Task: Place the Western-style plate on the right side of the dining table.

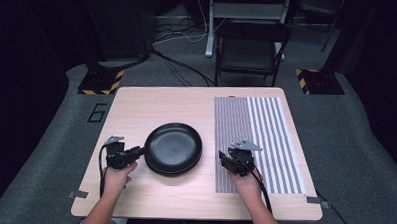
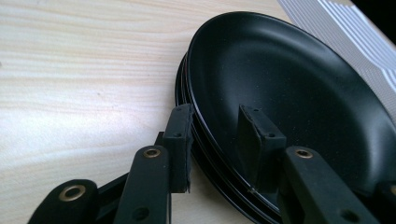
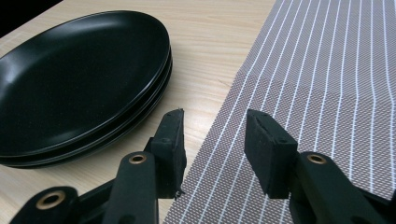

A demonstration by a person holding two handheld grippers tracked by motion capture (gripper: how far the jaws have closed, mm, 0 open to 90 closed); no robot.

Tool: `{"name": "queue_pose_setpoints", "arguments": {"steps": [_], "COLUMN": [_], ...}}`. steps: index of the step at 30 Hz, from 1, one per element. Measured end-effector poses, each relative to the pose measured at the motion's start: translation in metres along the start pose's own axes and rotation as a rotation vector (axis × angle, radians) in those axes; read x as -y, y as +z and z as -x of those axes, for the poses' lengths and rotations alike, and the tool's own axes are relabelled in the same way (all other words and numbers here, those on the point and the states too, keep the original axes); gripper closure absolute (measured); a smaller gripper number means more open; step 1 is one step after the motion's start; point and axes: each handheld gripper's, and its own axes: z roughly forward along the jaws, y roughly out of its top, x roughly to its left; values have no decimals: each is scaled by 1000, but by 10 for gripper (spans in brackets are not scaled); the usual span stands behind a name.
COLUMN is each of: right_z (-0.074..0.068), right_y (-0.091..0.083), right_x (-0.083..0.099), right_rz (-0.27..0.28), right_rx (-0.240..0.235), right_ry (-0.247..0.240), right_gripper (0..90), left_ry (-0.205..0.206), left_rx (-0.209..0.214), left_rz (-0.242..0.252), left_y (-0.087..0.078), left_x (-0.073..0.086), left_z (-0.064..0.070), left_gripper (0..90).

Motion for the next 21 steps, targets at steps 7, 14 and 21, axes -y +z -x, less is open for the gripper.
{"name": "queue_pose_setpoints", "arguments": {"steps": [7,14,21], "right_z": [-2,-8,-14], "right_y": [6,17,25], "right_x": [-1,-5,-10], "right_rz": [-10,-13,-35], "right_rx": [-20,-84,-115], "right_ry": [31,119,150], "right_gripper": [575,590,624], "left_ry": [-18,-56,-93], "left_rx": [0,45,53], "left_rz": [-25,-42,-54], "left_y": [3,7,9], "left_x": [2,4,4], "left_z": [-2,-3,-6], "left_gripper": [682,716,740]}}
